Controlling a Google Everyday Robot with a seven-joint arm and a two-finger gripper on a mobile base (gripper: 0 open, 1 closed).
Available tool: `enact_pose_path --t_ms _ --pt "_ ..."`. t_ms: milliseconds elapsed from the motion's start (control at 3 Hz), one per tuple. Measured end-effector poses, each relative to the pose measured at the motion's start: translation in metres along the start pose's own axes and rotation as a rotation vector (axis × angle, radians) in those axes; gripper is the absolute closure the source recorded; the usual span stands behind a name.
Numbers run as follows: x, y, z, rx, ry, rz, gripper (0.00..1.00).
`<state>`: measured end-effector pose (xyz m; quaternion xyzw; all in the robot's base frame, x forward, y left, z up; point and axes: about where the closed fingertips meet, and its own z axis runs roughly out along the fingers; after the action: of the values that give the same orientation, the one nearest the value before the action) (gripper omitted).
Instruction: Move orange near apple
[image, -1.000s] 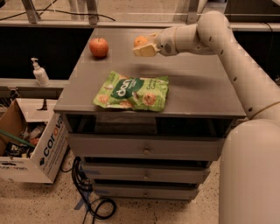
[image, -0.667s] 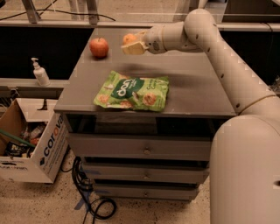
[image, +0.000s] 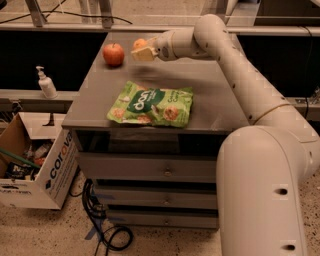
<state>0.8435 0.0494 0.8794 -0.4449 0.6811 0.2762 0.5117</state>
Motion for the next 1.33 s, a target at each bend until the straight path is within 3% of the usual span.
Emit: enact_pose_path --t_ms 333,667,1333 --pt "0.015 -0.021 0.014 0.043 0.017 0.048 1.00" --pt "0.031 -0.021 0.029 0.037 0.041 0.079 1.00" --pt "0.028 0.015 0.054 -0.048 0.048 0.081 1.00"
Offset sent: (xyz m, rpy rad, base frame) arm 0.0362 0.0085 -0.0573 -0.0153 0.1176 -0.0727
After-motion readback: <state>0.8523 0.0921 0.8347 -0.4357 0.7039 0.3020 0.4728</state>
